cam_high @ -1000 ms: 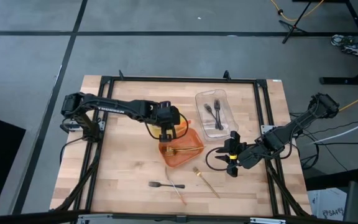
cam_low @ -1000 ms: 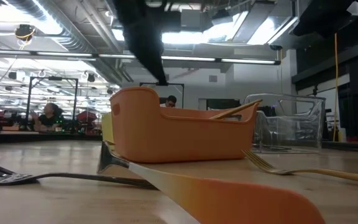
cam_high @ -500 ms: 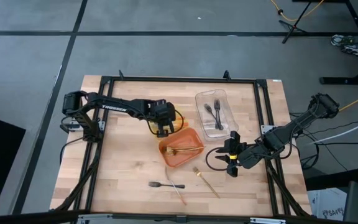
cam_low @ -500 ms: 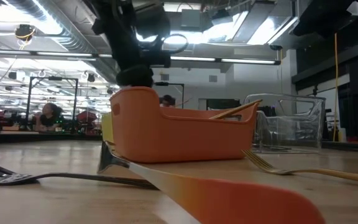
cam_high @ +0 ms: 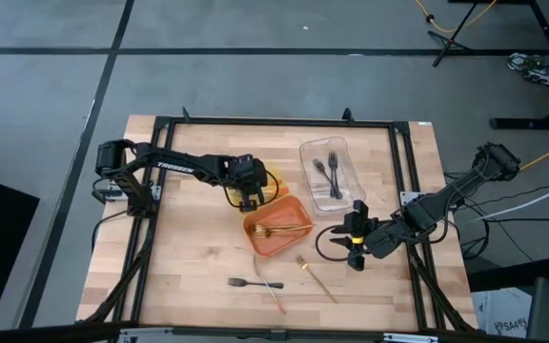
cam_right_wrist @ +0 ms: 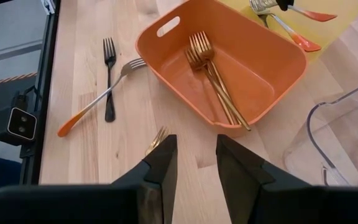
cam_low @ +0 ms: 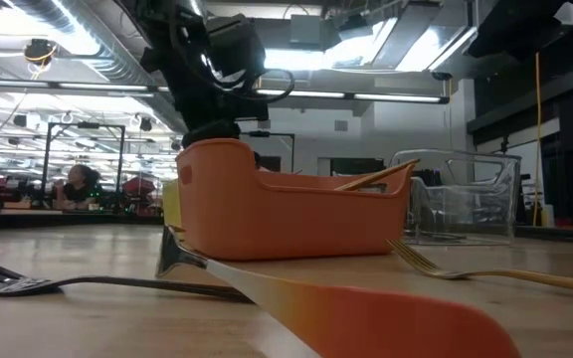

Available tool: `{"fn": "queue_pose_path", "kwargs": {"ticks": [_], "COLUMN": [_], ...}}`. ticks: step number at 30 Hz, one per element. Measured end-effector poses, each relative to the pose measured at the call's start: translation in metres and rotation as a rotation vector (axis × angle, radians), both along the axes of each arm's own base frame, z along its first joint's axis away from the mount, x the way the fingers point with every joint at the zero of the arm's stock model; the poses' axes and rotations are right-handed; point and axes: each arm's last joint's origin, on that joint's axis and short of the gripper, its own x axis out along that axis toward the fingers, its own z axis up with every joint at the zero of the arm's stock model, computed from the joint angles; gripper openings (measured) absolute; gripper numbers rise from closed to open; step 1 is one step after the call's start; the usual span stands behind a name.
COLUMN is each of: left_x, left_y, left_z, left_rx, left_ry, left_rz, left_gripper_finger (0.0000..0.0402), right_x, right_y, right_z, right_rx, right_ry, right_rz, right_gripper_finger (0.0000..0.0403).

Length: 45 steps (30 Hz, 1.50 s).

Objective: Sort silverware by color (type)
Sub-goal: Put the orange fork into the yellow bin

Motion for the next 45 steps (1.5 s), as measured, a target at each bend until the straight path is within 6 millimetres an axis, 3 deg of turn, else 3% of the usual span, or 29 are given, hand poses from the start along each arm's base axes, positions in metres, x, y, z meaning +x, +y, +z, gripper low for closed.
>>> {"fn": "queue_pose_path", "kwargs": {"ticks": [9,25,45], "left_x": [-0.0022,-0.0017,0.0026], "left_y": [-0.0003,-0.0003,0.0003], "left_z": [-0.0037,-0.0034,0.0024], "left_rx": [-0.001,-0.002,0.002], "left_ry": [0.008,0.002,-0.026], "left_rz": [0.000,0.003,0.004], "left_gripper_finger": [0.0019,0.0068,0.0064], "right_x": [0.0000,0.0000,-0.0001], "right_y": [0.0000,0.0000,0.0000], "right_z": [0.0000,0.0000,0.0001], "right_rx": [0.000,-0.007,-0.006], "right_ry": [0.000,0.000,0.000], "right_rz": [0.000,0.006,0.006], "right_gripper_finger": [0.0104,0.0104,0.0104]}}
